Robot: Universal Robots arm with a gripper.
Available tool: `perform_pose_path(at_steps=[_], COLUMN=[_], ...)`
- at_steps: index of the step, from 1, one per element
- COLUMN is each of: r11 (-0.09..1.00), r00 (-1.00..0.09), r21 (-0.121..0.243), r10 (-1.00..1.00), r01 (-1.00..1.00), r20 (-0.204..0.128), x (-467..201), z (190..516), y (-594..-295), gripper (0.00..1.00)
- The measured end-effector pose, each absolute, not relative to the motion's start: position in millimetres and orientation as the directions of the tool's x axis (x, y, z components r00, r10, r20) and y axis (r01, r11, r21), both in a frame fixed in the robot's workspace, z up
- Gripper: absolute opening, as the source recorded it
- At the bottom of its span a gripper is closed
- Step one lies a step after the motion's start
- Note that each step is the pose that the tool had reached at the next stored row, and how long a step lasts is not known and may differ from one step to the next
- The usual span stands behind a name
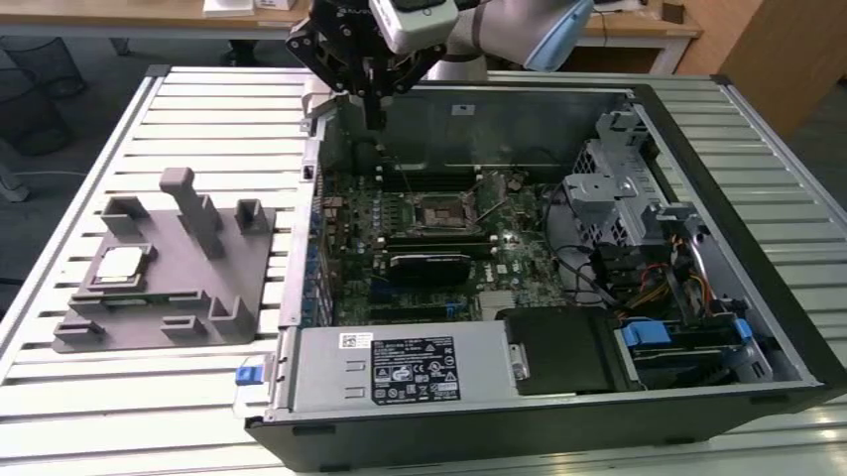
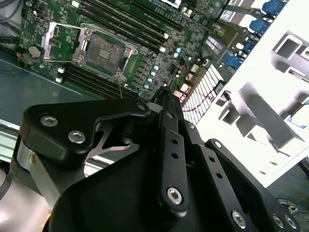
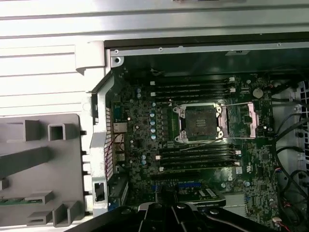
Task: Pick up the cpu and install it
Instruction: 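Reach for the cpu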
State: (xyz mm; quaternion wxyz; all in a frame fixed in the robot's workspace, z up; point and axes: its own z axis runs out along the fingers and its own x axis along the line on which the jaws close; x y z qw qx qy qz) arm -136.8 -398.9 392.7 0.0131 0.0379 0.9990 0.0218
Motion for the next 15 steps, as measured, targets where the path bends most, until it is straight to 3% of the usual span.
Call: perform_pose_path(at_steps=[15], r11=[0.996], r00=[-0.997], r21=[0.044], r10=[0.076], r01=[0.075], r20=[-0.024], x=[-160.0], z=[391.4], y=[-399.0], gripper=[0.11])
